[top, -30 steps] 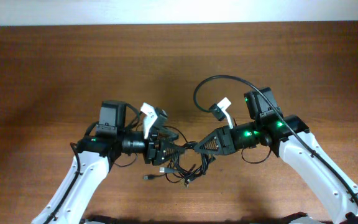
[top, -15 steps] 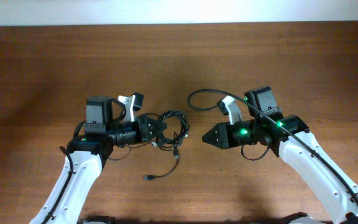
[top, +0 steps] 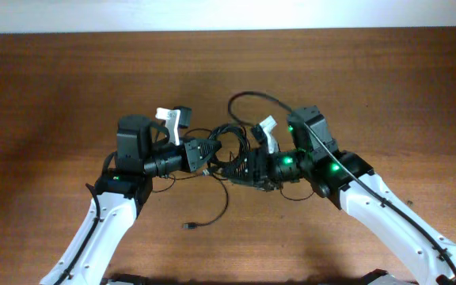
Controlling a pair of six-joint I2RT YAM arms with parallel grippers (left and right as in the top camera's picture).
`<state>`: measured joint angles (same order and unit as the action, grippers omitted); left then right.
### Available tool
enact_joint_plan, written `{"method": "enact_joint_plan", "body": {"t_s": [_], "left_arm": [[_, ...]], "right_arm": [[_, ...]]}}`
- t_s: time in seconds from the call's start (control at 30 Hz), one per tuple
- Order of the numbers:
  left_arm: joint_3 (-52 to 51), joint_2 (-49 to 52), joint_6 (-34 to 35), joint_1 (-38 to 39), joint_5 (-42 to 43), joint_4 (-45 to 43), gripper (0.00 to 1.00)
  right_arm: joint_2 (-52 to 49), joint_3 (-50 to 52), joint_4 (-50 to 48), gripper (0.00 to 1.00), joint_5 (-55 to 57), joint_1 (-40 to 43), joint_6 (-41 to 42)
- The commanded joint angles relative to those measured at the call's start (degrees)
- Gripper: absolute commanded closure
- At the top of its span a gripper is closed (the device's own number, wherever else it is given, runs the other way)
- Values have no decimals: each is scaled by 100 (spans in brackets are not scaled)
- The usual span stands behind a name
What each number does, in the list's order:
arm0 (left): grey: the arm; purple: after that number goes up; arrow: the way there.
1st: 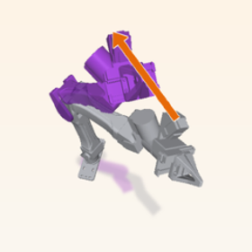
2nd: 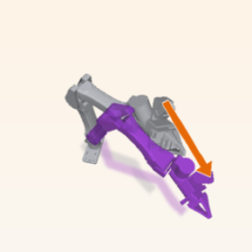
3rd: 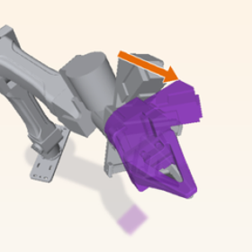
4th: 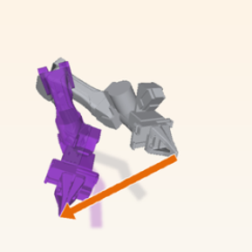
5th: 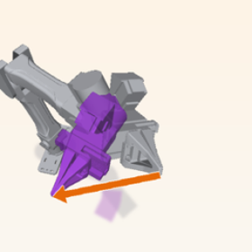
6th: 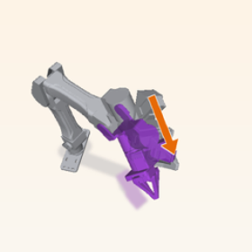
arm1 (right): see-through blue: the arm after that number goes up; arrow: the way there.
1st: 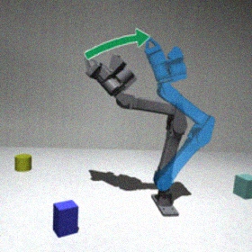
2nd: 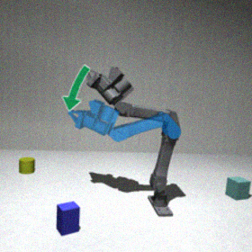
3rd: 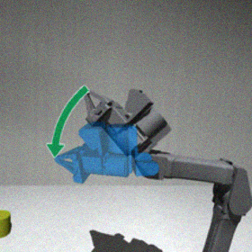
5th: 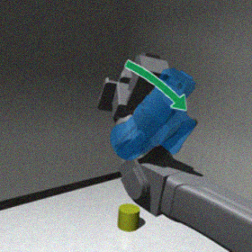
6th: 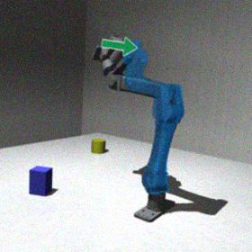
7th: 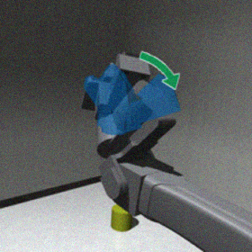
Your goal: Untangle cables
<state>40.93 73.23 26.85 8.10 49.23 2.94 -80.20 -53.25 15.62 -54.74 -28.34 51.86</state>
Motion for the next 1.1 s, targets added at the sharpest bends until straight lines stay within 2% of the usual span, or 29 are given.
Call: {"method": "enact_joint_plan", "body": {"t_s": [0.0,0.07,0.17,0.23,0.3,0.33,0.37,0.4,0.43,0.5,0.53,0.6,0.63,0.7,0.77,0.9,0.93,0.97,1.03,1.07], "left_arm": [[37,-20,55,17,111,-33,100],[37,-20,55,17,273,-31,100],[37,-20,52,17,348,-31,100],[37,-20,52,15,321,-28,100],[37,-20,116,15,-238,181,100],[37,-20,625,15,-946,551,100],[37,-20,640,15,-981,566,100],[37,-20,629,15,-986,527,100],[37,-20,94,11,-988,308,100],[37,-20,-278,11,-992,-24,100],[37,-20,-297,11,-1008,-181,100],[37,-20,-109,11,-997,-378,100],[37,-20,74,11,-894,-382,100],[37,-20,94,11,-693,-387,100],[37,-20,101,11,-658,-380,100],[37,-20,225,13,-658,-378,100],[37,-20,223,13,-658,-376,100],[37,-20,221,11,-664,-361,100],[37,-20,216,11,-667,-332,100],[37,-20,186,11,-809,-310,100]], "right_arm": [[0,-66,-313,54,518,-15,734],[0,-66,-527,57,645,-15,758],[0,-66,-2162,96,72,-17,756],[0,-66,-2249,96,-42,-17,223],[0,-66,-2354,96,-518,-15,-1705],[0,-66,-2275,96,-612,-20,-2253],[0,-66,-1891,85,-452,-9,-2347],[0,-66,-1482,63,-142,-9,-1967],[0,-66,-894,48,105,-9,-1283],[0,-66,-398,45,284,-9,-332],[0,-66,-289,45,586,7,-151],[-7,-63,-127,51,1215,98,715],[-48,-63,-131,52,1241,96,883],[-184,-63,-407,58,1200,98,887],[-387,-63,-645,60,986,92,1167],[-647,-66,-1517,77,542,-4,1233],[-678,-63,-1572,89,538,-59,1314],[-691,-63,-1574,96,520,-57,1307],[-691,-63,-1799,96,396,-57,1040],[-691,-66,-2306,96,83,-55,503]]}}
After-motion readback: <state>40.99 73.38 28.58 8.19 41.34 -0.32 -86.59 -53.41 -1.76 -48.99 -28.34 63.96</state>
